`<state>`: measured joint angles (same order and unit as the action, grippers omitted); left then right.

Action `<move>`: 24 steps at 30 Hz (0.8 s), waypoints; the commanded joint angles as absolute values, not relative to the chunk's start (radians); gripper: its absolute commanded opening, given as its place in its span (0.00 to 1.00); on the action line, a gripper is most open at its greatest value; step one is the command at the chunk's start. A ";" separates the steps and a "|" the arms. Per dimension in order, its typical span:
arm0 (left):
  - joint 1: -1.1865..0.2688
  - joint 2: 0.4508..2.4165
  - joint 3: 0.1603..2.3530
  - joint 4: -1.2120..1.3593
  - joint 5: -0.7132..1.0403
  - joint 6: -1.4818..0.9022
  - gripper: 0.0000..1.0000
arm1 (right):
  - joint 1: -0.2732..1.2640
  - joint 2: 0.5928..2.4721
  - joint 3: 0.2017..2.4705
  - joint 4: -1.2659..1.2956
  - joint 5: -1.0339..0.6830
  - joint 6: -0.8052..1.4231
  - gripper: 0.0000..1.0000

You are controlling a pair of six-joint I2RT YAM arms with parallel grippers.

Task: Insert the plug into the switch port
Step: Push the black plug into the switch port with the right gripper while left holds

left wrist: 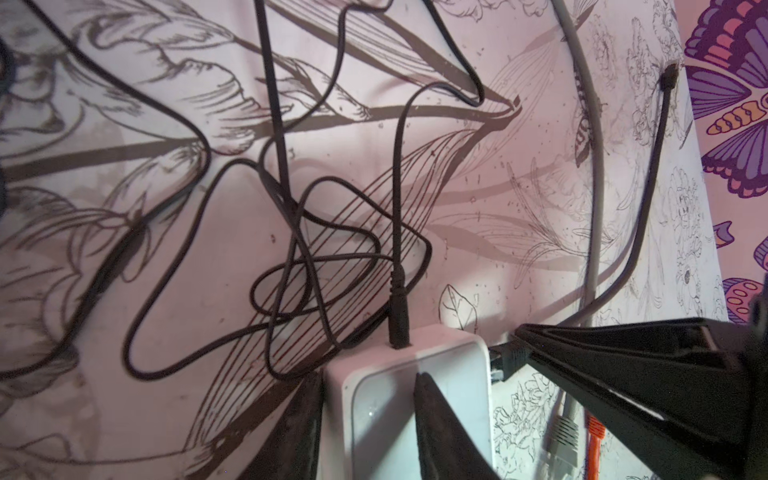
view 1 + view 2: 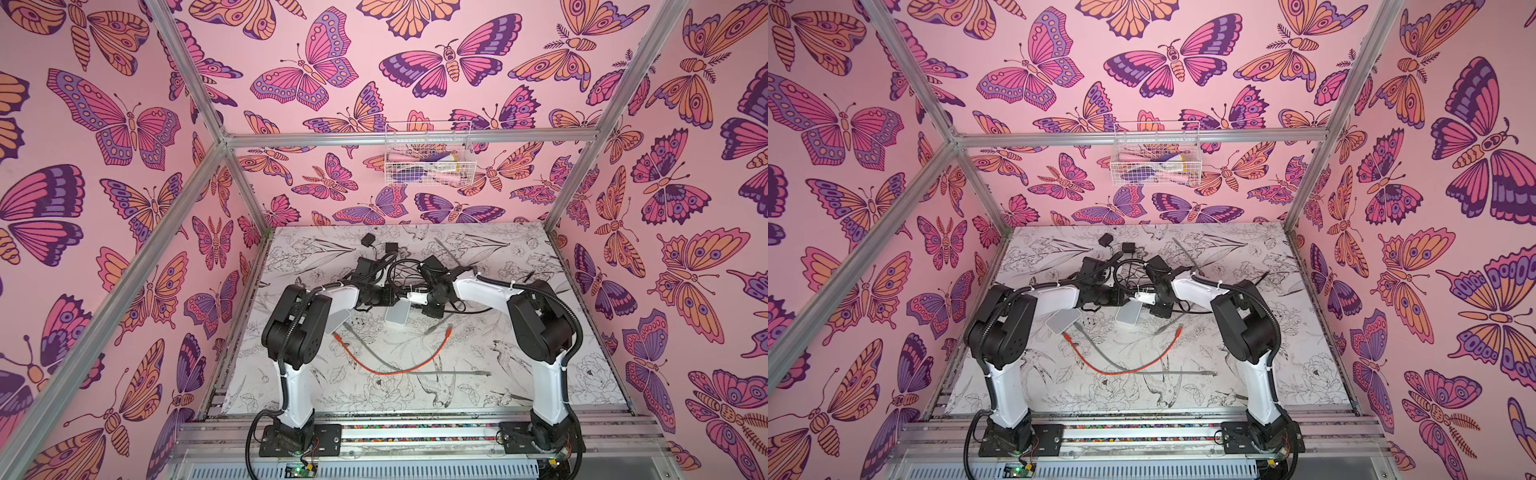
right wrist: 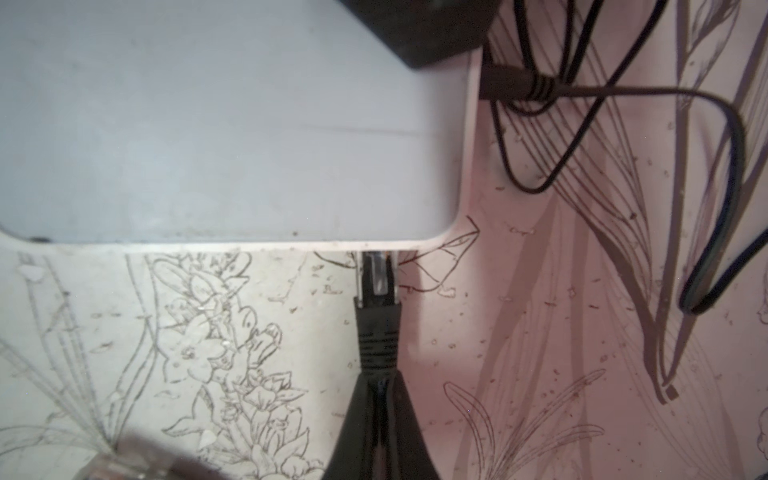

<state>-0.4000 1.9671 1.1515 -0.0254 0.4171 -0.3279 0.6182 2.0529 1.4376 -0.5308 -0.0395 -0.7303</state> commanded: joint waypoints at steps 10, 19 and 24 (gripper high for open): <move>-0.435 1.989 1.158 -0.059 0.405 -0.307 0.39 | 0.643 2.007 1.429 -0.459 -0.081 -0.696 0.00; -0.466 1.965 1.125 -0.057 0.406 -0.315 0.38 | 0.643 1.985 1.432 -0.430 -0.161 -0.633 0.00; -0.481 1.954 1.096 -0.041 0.419 -0.329 0.38 | 0.644 1.970 1.410 -0.373 -0.175 -0.602 0.00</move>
